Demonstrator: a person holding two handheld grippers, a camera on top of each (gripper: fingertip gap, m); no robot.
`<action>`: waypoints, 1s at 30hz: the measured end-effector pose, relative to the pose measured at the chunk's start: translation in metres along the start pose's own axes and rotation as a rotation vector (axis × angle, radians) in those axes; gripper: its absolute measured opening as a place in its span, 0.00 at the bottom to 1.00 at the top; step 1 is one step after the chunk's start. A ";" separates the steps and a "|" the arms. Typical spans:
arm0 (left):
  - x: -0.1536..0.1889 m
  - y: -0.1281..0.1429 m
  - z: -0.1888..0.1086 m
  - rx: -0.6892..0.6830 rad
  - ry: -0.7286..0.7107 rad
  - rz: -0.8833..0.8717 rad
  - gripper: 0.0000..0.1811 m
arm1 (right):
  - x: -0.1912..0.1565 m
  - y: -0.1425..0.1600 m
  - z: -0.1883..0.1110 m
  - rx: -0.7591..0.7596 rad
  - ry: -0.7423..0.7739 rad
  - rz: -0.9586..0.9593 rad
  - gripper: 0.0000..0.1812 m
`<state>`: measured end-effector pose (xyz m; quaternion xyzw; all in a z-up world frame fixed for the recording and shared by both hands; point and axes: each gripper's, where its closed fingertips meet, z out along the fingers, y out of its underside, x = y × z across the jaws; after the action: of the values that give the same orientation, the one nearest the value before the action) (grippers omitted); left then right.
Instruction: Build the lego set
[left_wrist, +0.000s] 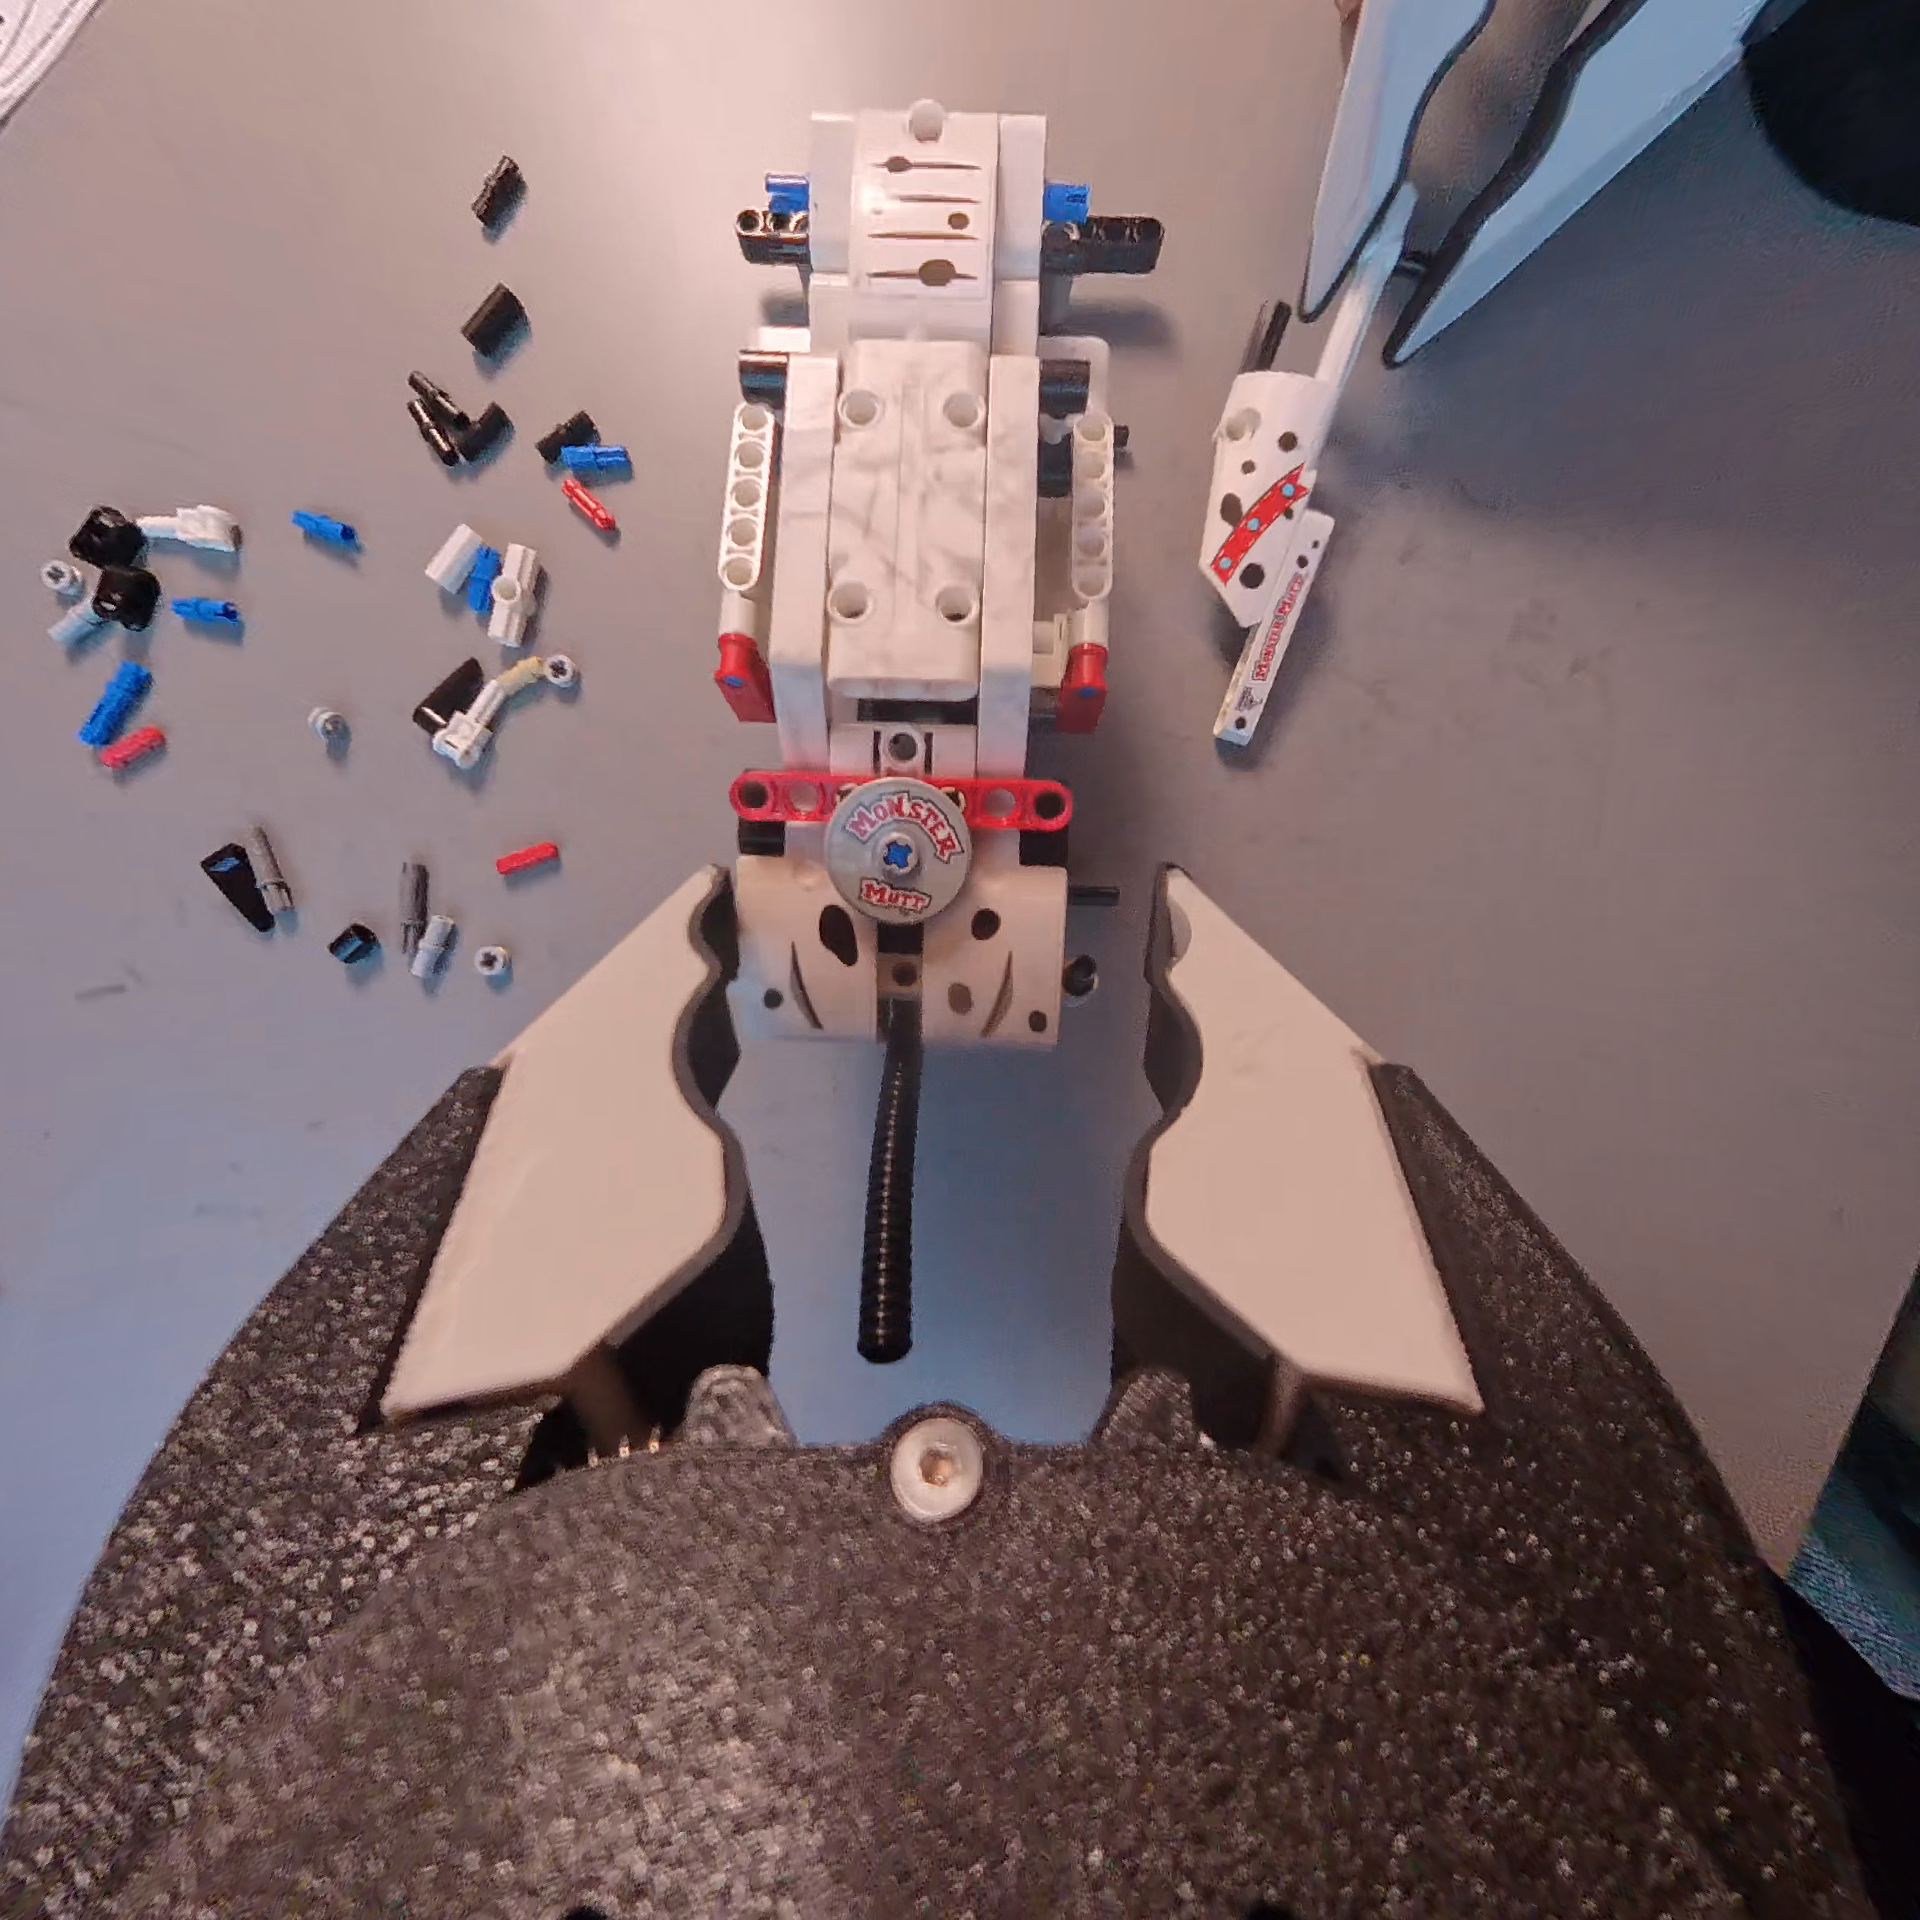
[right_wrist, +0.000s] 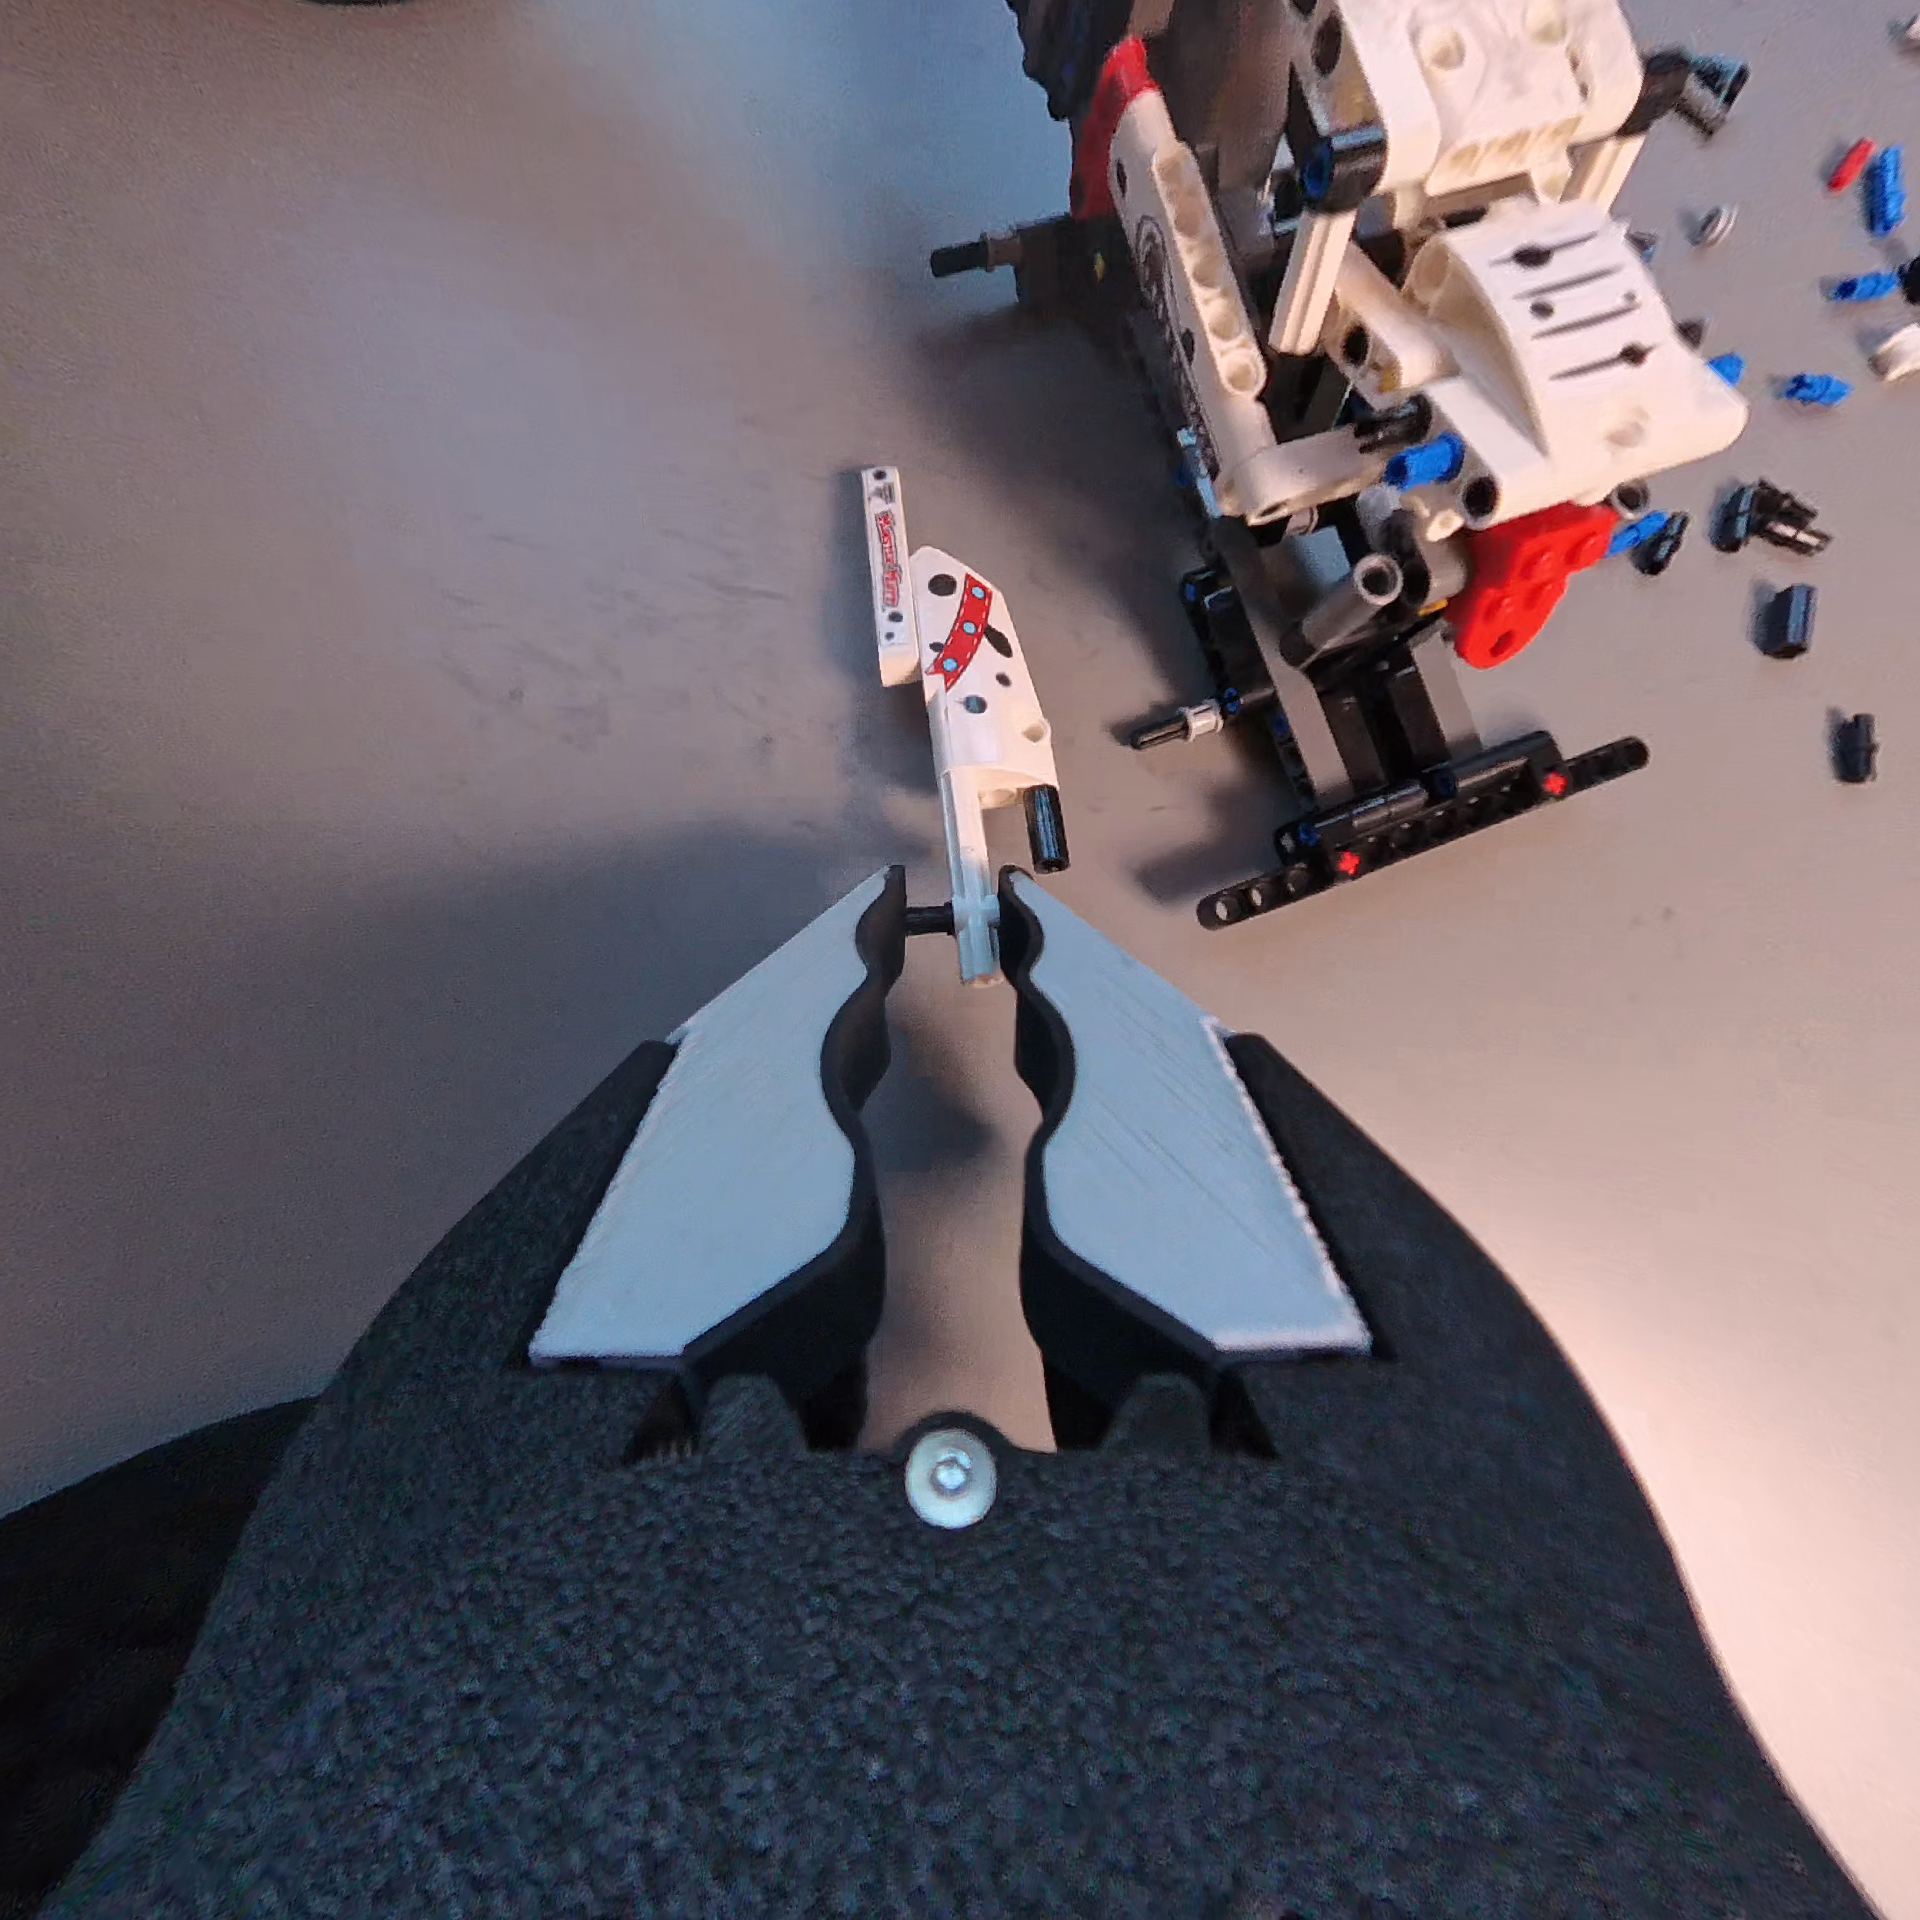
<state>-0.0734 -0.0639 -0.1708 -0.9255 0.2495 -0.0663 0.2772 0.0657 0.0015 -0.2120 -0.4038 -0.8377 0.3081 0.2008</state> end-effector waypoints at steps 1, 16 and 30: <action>-0.003 -0.001 0.003 -0.003 -0.023 0.014 0.40 | 0.000 -0.004 -0.002 0.027 0.005 -0.012 0.09; -0.017 -0.054 0.025 0.161 -0.030 0.175 0.36 | 0.005 -0.032 -0.019 0.299 0.141 -0.115 0.09; 0.031 -0.082 -0.046 0.823 0.165 -0.205 0.31 | 0.031 -0.061 -0.060 0.539 0.386 -0.131 0.09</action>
<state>-0.0240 -0.0425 -0.0879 -0.7493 0.1301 -0.2612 0.5944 0.0489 0.0188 -0.1241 -0.3325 -0.6966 0.4227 0.4748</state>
